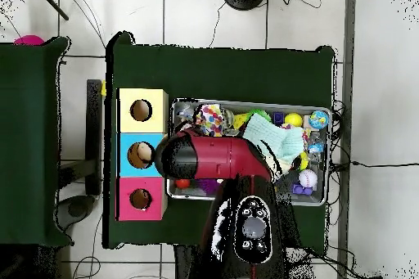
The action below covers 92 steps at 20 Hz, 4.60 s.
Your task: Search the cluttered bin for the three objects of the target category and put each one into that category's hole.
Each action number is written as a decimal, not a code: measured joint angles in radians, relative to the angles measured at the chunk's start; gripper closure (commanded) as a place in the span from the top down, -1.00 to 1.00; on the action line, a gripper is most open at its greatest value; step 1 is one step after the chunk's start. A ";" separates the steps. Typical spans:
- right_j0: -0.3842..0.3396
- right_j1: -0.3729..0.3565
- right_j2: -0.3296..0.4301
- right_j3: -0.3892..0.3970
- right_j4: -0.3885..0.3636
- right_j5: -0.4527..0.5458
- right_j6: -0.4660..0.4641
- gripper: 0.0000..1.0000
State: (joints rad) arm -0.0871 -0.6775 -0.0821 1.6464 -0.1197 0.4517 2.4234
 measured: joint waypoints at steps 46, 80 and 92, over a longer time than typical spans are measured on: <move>-0.036 0.031 0.188 -0.085 -0.326 0.155 -0.047 1.00; 0.461 0.245 -0.398 -0.338 -0.201 0.256 0.440 1.00; 0.464 0.274 -0.398 -0.336 -0.024 0.257 0.440 1.00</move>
State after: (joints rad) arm 0.3772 -0.4035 -0.4805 1.3104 -0.1433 0.7088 2.8638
